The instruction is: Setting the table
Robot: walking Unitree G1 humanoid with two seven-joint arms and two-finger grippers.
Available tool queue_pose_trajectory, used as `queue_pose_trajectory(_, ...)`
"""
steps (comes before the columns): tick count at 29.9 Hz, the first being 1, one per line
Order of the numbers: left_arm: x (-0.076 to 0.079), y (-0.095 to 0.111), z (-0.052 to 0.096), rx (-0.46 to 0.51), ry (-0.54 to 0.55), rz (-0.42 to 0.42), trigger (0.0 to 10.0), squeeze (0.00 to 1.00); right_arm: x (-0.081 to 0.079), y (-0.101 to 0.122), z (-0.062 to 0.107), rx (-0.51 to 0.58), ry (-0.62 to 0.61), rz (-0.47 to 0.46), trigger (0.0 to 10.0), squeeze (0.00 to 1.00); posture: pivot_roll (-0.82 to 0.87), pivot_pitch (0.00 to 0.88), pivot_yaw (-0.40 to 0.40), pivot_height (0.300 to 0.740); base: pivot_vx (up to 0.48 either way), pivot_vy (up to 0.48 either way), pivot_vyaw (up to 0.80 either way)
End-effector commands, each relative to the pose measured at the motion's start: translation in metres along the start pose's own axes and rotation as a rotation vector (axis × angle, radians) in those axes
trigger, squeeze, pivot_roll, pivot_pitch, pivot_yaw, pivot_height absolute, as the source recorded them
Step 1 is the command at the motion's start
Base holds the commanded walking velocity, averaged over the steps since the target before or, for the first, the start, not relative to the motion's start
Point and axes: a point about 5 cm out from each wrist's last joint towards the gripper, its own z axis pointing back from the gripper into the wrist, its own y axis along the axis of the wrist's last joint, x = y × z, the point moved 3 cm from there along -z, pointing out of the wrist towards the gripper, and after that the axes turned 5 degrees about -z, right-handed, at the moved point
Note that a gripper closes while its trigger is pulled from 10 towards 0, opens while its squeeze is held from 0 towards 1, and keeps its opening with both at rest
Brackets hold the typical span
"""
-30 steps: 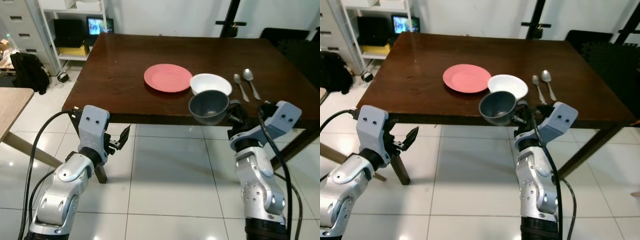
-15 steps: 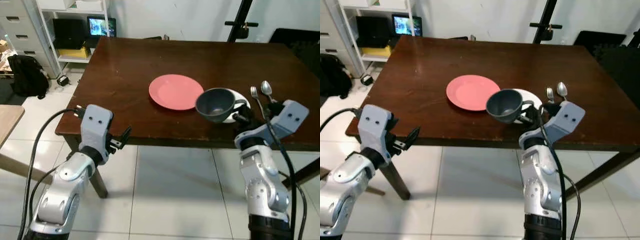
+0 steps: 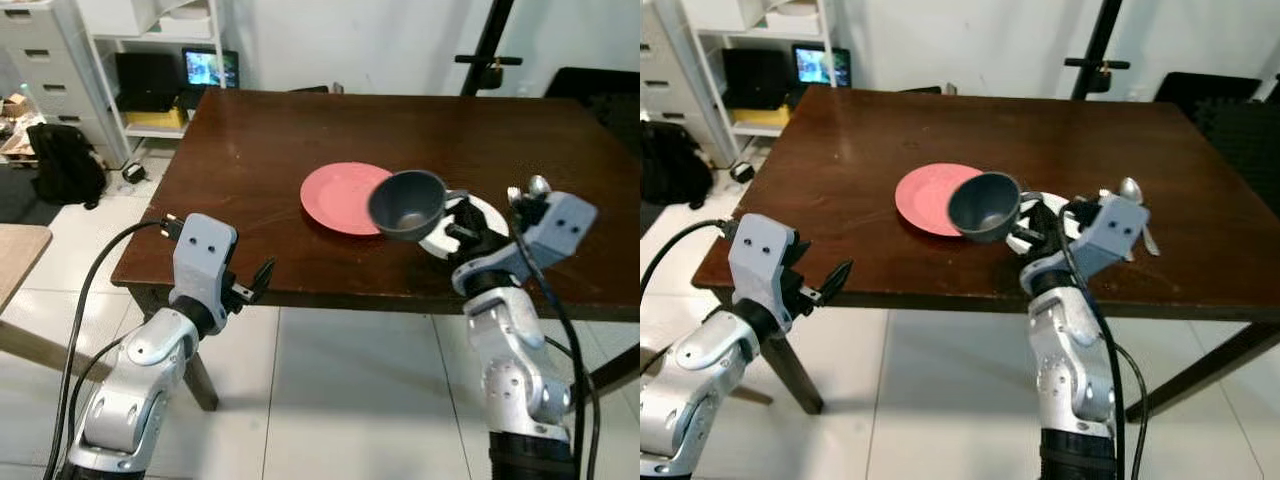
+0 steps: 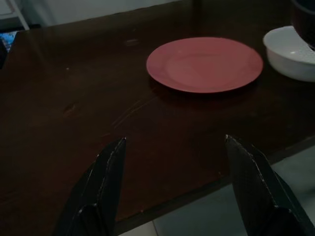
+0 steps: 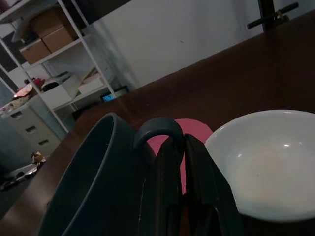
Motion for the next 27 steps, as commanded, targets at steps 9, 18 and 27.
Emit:
queue_pose_trajectory(9, 0.001, -0.007, 0.002, -0.035, 0.013, 0.016, 10.0, 0.00, 0.000, -0.004, 0.004, -0.022, -0.002, -0.024, 10.0, 0.00, 0.08, 0.158, 0.054, 0.740, 0.000, 0.000, 0.00)
queue_pose_trajectory(18, 0.002, -0.010, 0.003, -0.049, 0.020, 0.025, 10.0, 0.00, 0.007, -0.033, 0.016, -0.126, -0.065, -0.187, 10.0, 0.00, 0.08, 0.159, 0.053, 0.740, 0.000, 0.000, 0.00)
queue_pose_trajectory(27, 0.006, -0.011, 0.002, -0.050, 0.017, 0.047, 10.0, 0.00, 0.002, -0.057, 0.010, -0.189, -0.117, -0.361, 10.0, 0.00, 0.09, 0.159, 0.056, 0.740, 0.000, 0.000, 0.00)
